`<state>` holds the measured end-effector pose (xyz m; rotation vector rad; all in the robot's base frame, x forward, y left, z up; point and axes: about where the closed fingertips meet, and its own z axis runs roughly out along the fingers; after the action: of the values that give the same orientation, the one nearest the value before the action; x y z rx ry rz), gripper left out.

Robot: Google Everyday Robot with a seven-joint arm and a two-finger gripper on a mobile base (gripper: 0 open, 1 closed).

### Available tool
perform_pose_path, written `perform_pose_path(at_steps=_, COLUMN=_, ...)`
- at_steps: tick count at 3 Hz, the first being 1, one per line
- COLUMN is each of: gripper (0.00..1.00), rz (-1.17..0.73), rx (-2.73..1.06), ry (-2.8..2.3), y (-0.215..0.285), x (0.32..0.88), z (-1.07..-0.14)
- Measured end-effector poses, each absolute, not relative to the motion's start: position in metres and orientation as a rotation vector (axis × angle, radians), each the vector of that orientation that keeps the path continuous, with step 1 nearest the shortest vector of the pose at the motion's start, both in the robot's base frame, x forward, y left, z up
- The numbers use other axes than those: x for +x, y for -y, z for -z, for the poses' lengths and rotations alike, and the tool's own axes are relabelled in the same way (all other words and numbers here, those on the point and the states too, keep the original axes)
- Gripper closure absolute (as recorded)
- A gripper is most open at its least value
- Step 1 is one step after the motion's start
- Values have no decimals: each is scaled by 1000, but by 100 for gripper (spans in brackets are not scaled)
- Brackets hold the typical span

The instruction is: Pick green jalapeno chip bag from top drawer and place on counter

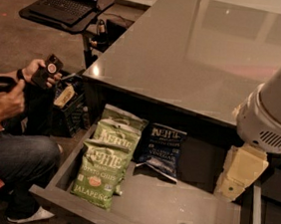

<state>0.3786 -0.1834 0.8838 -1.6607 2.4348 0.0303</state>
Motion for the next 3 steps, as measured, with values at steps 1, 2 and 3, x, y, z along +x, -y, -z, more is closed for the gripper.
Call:
perform_pose_path(at_steps=1, gripper=0, rz=-66, rx=-1648, ry=-2420, y=175, x=372, z=-866)
perform_pose_path(at_steps=2, gripper=0, rz=-147, rx=-1613, ry=-2412, y=160, x=372, z=-822)
perform_pose_path(at_steps=3, gripper=0, rz=-206, rx=-1582, ry=-2407, y=151, x=381, z=-783)
